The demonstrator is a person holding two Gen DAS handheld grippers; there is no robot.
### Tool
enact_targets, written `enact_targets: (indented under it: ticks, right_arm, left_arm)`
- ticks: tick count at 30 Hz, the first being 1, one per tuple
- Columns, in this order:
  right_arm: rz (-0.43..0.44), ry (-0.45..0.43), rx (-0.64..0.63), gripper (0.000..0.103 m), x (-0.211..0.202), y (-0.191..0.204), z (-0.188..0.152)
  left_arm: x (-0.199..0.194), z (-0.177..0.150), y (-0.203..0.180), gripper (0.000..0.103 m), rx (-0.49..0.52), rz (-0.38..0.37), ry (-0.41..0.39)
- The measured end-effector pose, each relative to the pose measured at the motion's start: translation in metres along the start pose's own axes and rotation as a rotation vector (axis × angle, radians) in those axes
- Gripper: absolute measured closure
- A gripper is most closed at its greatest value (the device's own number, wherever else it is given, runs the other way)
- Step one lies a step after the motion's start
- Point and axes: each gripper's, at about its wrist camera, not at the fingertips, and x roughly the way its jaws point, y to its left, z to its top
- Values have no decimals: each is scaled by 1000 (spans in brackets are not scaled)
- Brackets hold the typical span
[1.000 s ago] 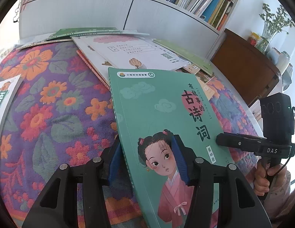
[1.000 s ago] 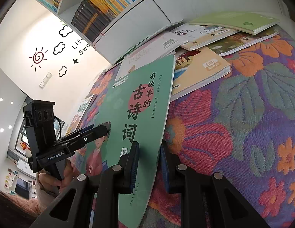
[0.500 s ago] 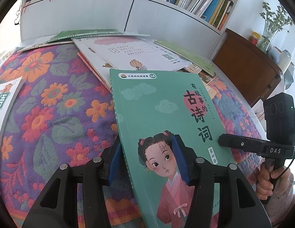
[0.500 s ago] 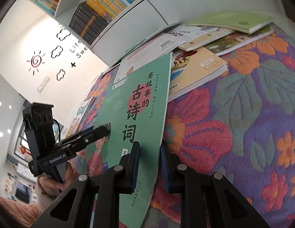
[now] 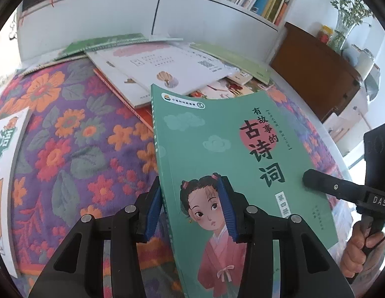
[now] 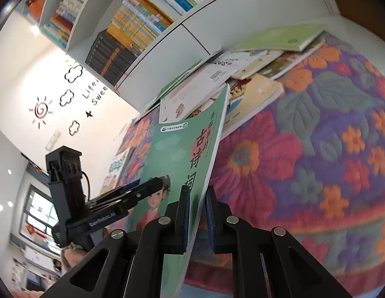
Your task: Organize books
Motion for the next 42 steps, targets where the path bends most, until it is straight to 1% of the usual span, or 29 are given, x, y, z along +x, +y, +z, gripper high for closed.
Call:
enact_targets:
  ticks: [2,3,5,7,9,11,13,19,22,24,28,31,35,38,40,42]
  right_arm:
    - [-11,-17,-1,90,-3,3,-3]
    - [-31,-29,-12,90,-5,6,-5]
    - [-34,-41,-22,90,-8,11,-6]
    - [-27,-49,-18,90,-9,15,-4]
    - [-52,-58,-46,90,-8,22,-2]
    - [-63,-63,-72,90,-8,28,-1]
    - [-63,-56,-99,90,-8,37,0]
    - [-51,-56,-149,90,-4,63,10]
    - [-43,-64,-180,90,2,81,15]
    - [-20,-64,-195,90,8,94,18]
    - [-1,-70,-230,90,23,124,26]
    - [32,-71,-242,90,35,145,30]
    - [67,-50,-260,90,59,175,32]
    - [82,-31,-288,90,81,198,31]
    - [102,-9,-298,90,96,208,31]
    - [120,24,-304,90,116,218,30]
  left_arm:
    - [-5,3,3,63,-13,-46,9]
    - [-7,3,1,63,-5,-48,6]
    - [-12,6,-2,63,36,-20,-13]
    - [-16,11,-2,63,31,-32,-11]
    - [-20,13,-1,63,28,-49,-17]
    - [-28,15,-3,63,50,-27,-36]
    - [-36,18,-2,63,63,-22,-55]
    - [-58,31,18,63,29,-49,-70]
    - [-69,35,28,63,45,-23,-98]
    - [-78,40,40,63,36,-10,-110]
    - [-96,49,68,63,3,-20,-127]
    - [-114,52,93,63,-17,-19,-155]
    - [-136,54,127,63,-44,-9,-172]
    - [-149,52,158,63,-93,-42,-169]
    - [-155,50,175,63,-103,-30,-180]
    - [-158,45,190,63,-106,-2,-180]
